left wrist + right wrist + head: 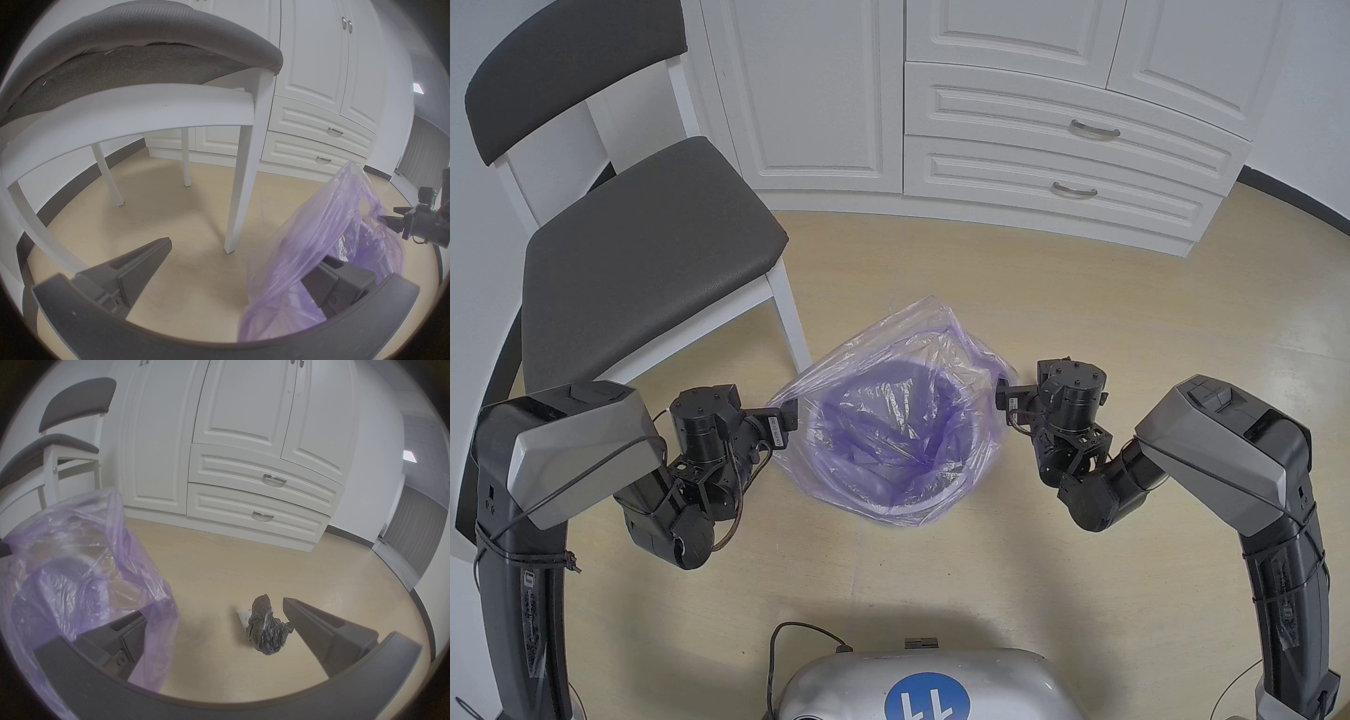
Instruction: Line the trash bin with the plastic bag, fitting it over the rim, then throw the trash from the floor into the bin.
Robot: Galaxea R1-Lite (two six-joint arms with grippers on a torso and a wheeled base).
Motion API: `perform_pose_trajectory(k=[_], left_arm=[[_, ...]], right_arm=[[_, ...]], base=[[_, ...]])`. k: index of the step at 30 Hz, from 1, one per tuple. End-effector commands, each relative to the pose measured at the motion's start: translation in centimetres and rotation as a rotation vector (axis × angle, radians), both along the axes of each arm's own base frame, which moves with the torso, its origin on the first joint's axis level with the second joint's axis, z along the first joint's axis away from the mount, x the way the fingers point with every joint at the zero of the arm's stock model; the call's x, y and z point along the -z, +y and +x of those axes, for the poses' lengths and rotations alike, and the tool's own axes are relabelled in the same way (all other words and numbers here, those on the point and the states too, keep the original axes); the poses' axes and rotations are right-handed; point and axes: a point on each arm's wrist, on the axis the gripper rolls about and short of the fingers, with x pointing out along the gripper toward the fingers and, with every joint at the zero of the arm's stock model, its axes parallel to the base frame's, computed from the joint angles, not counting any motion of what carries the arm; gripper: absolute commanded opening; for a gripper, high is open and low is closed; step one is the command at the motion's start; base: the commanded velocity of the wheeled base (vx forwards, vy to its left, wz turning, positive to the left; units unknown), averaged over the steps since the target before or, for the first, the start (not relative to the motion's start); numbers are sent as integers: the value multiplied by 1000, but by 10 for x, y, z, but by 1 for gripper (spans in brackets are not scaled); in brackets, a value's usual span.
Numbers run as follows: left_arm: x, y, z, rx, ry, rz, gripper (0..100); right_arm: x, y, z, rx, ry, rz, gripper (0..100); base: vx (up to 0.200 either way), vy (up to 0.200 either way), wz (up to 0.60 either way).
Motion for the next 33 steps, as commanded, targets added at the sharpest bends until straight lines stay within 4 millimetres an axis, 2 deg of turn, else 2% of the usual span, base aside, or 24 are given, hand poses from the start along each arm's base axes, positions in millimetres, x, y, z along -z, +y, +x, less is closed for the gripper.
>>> perform_pose_trajectory(k=[1, 13, 22, 24, 33], left_arm=[[5, -2, 12, -29, -20, -32, 100], [17, -3, 27, -54, -37, -67, 100], [34, 2, 50, -133, -69, -86, 100], [38, 5, 60, -183, -91, -95, 100], [54, 9, 63, -195, -46, -77, 100]], right_arm=[[17, -2, 18, 18, -14, 22, 100], [29, -3, 24, 18, -5, 25, 100], [54, -4, 35, 23, 5, 22, 100], [63, -2, 39, 20, 4, 29, 100], [74, -5, 40, 14, 28, 18, 100]], base=[[0, 0, 0], [0, 0, 0], [0, 0, 0], [0, 0, 0], [0, 0, 0]])
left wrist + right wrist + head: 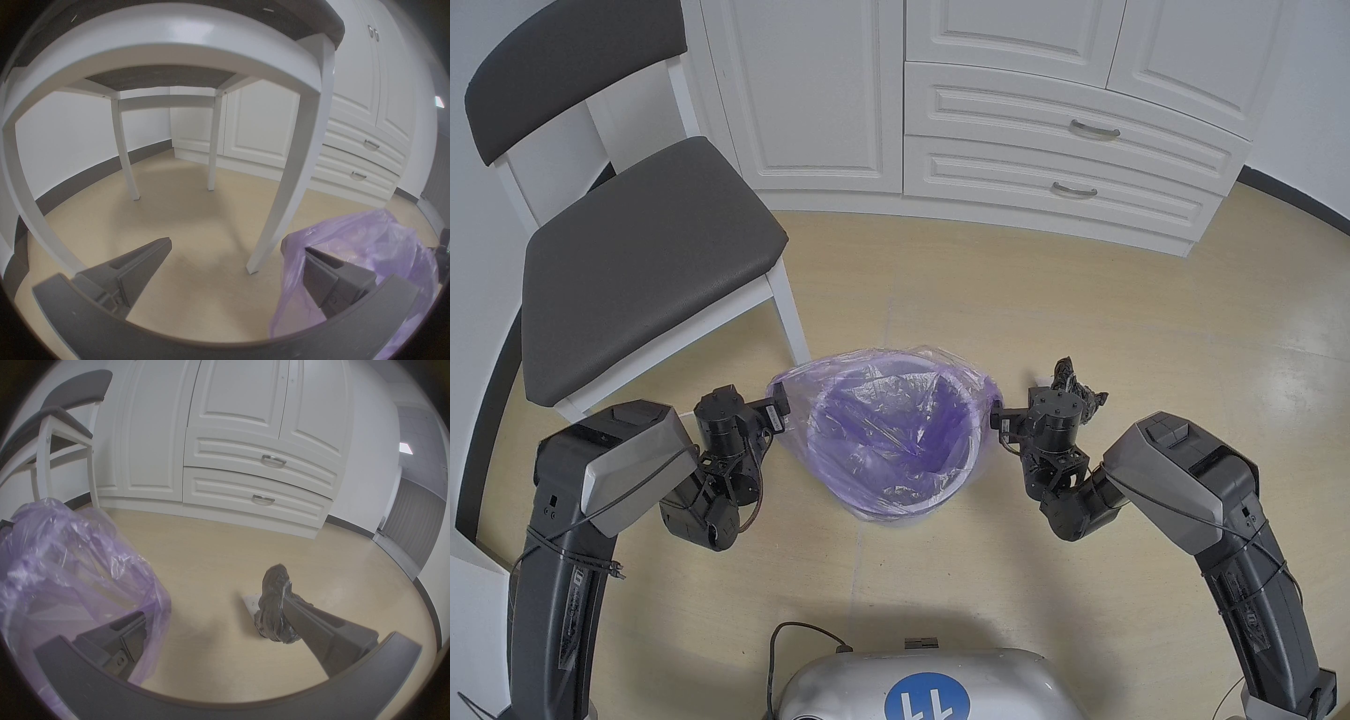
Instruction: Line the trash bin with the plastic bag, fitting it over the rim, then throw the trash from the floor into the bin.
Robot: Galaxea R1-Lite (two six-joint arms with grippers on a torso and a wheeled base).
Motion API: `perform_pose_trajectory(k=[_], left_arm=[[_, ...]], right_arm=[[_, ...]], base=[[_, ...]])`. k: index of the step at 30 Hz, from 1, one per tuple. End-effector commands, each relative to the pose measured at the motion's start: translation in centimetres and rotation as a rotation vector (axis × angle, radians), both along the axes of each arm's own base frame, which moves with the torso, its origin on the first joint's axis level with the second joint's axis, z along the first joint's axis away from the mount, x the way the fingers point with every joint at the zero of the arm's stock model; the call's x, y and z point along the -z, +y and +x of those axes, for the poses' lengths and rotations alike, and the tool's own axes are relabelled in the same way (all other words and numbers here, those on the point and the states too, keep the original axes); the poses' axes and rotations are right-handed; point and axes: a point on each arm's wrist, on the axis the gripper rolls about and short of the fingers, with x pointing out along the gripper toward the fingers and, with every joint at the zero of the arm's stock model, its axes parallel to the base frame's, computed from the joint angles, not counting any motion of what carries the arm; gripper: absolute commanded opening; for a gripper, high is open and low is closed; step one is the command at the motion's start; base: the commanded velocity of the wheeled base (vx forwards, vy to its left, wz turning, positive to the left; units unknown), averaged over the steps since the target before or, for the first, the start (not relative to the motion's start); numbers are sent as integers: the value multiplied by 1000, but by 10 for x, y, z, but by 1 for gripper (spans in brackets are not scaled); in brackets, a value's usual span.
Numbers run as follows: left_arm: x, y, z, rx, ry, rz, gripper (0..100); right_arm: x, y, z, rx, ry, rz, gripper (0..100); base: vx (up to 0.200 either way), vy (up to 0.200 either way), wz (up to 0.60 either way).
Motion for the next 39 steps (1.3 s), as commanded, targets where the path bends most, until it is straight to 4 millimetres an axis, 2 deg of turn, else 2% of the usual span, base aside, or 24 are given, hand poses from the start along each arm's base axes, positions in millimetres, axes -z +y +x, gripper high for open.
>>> perform_pose_trajectory(k=[1, 9, 15, 21, 22, 27, 32, 34, 39], left_arm=[[15, 2, 1, -4, 46, 11, 100], [23, 6, -8, -7, 108, 34, 100], [9, 9, -21, 3, 154, 50, 100], [-8, 15, -40, 72, 196, 55, 100], [-16, 16, -52, 123, 211, 72, 100], [-29, 25, -80, 210, 255, 159, 100], [-47, 29, -97, 233, 226, 186, 100], [-51, 29, -102, 249, 222, 190, 100], [-60, 31, -115, 312, 214, 191, 100]], right_arm=[[11, -1, 0, 0, 25, -10, 100], [8, -8, -7, -1, 58, -25, 100], [-4, -12, -17, -15, 78, -35, 100], [-26, -16, -31, -23, 83, -38, 100], [-38, -16, -42, -55, 90, -37, 100], [-60, -23, -72, -166, 128, -41, 100], [-78, -41, -98, -343, 169, -12, 100], [-81, -49, -100, -386, 178, 12, 100], [-91, -51, -105, -440, 189, 86, 100]], base=[[0, 0, 0], [0, 0, 0], [0, 0, 0], [0, 0, 0], [0, 0, 0], [0, 0, 0], [0, 0, 0], [0, 0, 0], [0, 0, 0]])
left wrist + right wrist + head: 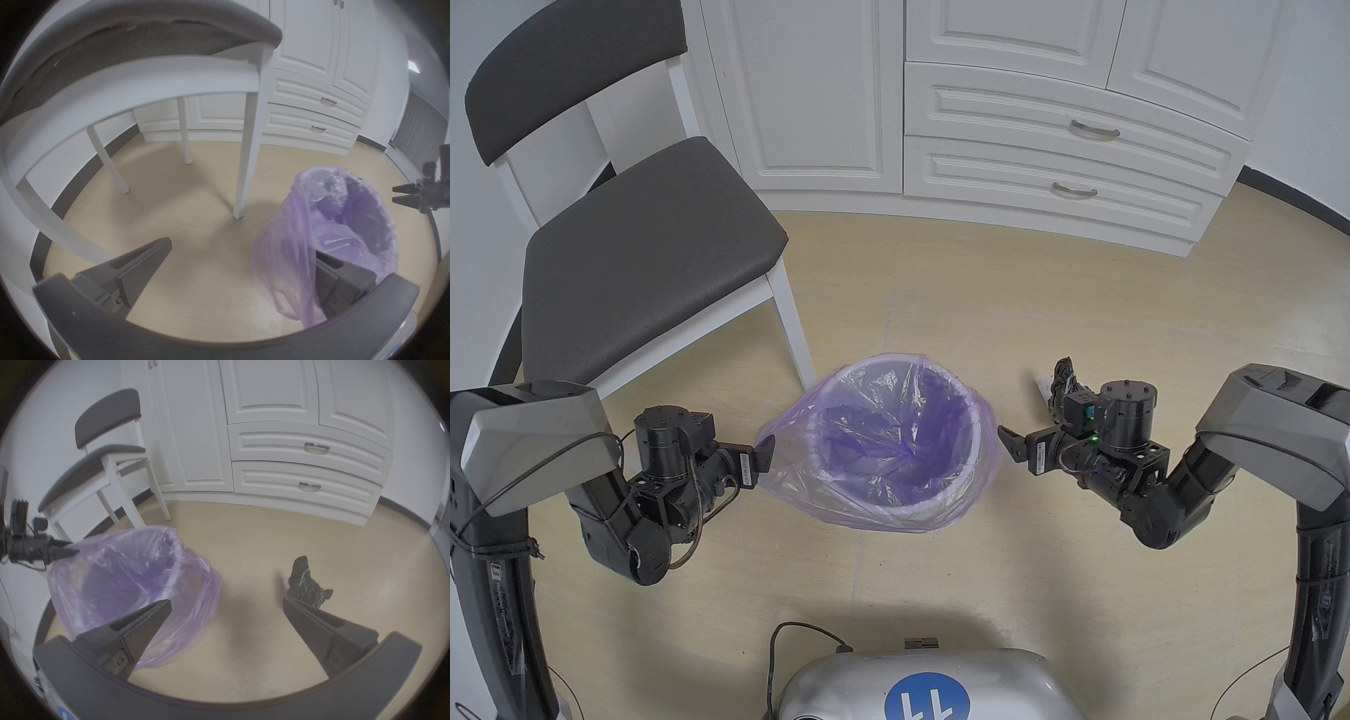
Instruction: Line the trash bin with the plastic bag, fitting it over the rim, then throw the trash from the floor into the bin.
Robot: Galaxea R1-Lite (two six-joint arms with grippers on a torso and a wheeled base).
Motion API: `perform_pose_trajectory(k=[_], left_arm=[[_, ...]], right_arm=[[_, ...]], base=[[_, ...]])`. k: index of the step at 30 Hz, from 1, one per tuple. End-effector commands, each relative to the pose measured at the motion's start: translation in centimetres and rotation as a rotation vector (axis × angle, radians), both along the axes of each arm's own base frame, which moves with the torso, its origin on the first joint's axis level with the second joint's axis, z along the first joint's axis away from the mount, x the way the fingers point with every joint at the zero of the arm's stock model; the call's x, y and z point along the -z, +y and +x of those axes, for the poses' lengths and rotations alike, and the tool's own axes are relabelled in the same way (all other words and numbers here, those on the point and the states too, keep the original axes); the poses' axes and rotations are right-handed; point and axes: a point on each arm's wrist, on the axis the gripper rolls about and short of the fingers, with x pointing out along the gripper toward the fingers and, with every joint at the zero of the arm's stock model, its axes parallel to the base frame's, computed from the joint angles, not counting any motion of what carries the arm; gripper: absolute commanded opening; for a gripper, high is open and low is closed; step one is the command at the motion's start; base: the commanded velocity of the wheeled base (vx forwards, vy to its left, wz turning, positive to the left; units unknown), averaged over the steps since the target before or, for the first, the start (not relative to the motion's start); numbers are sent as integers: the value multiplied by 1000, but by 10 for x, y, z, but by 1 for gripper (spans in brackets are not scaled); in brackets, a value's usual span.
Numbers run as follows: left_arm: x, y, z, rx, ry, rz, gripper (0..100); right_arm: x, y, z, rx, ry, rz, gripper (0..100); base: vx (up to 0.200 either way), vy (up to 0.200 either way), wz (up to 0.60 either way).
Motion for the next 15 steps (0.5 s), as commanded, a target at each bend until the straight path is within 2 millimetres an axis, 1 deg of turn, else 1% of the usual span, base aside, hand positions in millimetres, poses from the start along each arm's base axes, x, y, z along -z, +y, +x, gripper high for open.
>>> perform_pose_trajectory(k=[1, 3, 4, 5, 8, 11, 15], left_arm=[[-27, 4, -21, 62, -51, -14, 100], [-29, 3, -25, 87, -83, -22, 100], [-29, 3, -25, 87, -83, -22, 100], [-31, 2, -28, 98, -106, -25, 100], [-30, 5, -33, 109, -110, 28, 100], [-26, 7, -38, 137, -91, 54, 100], [-12, 5, -43, 181, -31, 68, 100]], right_arm=[[-33, -11, -13, -17, -18, 68, 100], [-40, -10, -17, -24, -30, 75, 100], [-40, -10, -17, -24, -30, 75, 100], [-47, -11, -23, -30, -37, 78, 100], [-55, -10, -33, -42, -42, 80, 100], [-56, -6, -37, -54, -41, 82, 100], [-48, 2, -34, -60, -34, 79, 100]], base=[[0, 0, 0], [0, 0, 0], [0, 0, 0], [0, 0, 0], [0, 0, 0], [0, 0, 0], [0, 0, 0]])
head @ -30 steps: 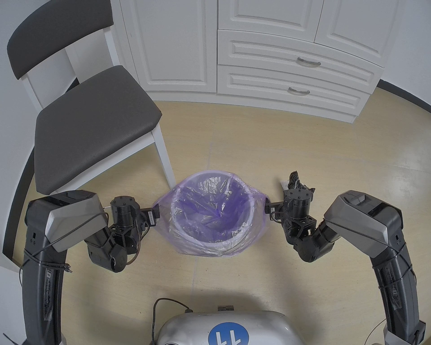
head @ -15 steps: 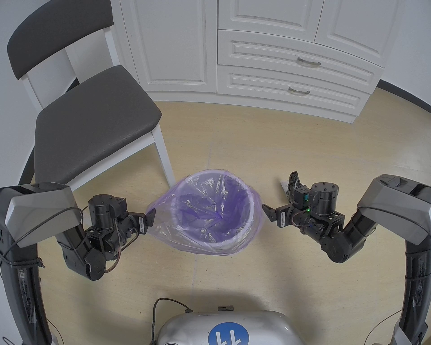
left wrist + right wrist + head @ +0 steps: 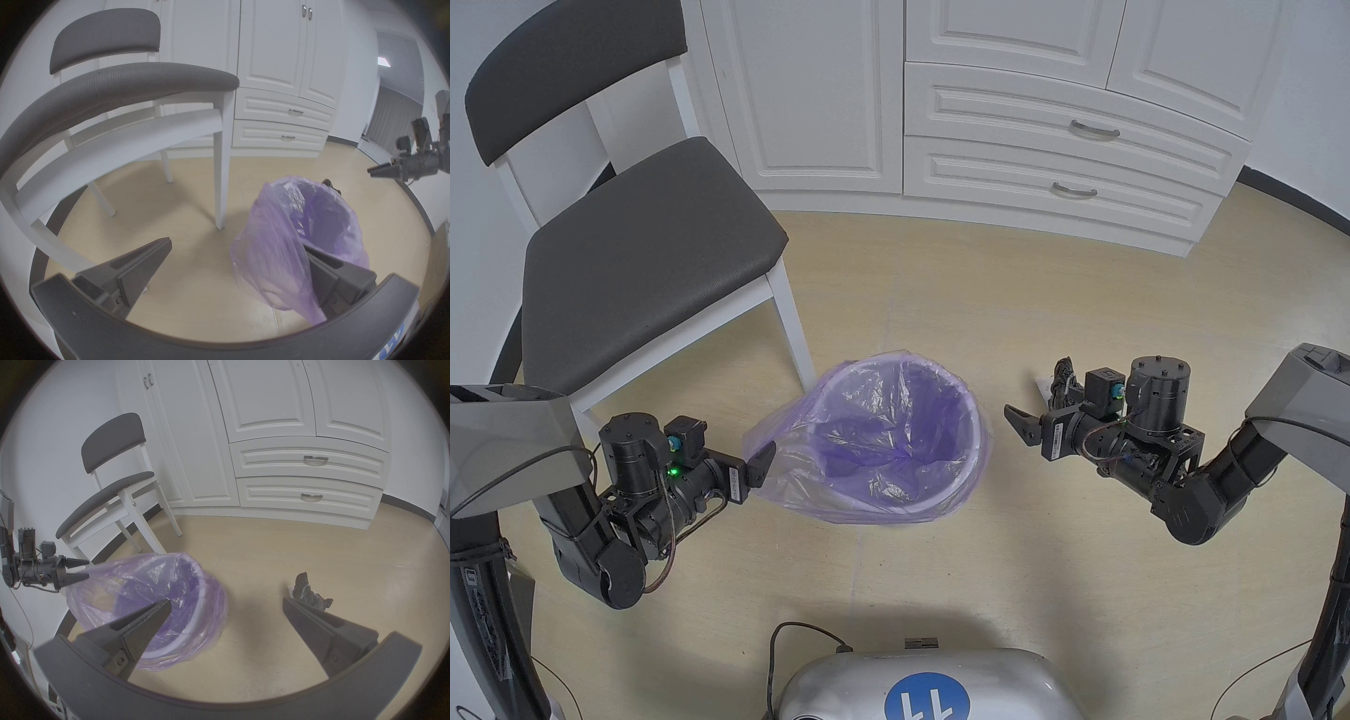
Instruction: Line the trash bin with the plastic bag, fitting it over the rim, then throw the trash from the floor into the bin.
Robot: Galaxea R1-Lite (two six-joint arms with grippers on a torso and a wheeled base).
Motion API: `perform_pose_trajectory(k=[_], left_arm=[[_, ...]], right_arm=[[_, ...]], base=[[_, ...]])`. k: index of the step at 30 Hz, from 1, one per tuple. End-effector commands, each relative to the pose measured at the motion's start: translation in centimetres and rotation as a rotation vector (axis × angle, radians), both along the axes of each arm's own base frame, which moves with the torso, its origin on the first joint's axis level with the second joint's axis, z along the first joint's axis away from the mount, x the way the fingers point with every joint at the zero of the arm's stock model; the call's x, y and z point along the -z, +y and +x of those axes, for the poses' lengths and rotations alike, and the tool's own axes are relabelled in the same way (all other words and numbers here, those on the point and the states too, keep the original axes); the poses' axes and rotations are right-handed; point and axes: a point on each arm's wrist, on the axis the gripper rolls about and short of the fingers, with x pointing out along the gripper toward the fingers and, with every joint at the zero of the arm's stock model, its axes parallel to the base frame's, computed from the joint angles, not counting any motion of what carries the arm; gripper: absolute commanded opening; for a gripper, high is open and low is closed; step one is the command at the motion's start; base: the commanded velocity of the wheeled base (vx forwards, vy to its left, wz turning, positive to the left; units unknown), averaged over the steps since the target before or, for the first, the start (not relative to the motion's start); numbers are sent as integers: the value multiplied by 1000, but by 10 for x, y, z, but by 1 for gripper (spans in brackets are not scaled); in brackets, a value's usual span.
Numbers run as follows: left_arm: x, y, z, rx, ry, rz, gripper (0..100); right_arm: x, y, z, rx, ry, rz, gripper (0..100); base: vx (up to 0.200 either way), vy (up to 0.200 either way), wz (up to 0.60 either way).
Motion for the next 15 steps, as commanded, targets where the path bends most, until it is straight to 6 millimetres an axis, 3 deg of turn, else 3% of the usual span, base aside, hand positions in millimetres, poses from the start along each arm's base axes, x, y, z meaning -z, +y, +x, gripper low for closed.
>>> perform_pose_trajectory(k=[1, 8, 15], left_arm=[[14, -1, -6, 24, 56, 21, 100], [79, 0, -1, 49, 218, 151, 100], [110, -5, 4, 60, 273, 175, 100]], right_arm=[[-2, 6, -2, -8, -12, 4, 100], [2, 8, -3, -13, -2, -4, 100], [-3, 8, -3, -11, -17, 5, 100]], base=[[0, 0, 0], [0, 0, 0], [0, 0, 0]])
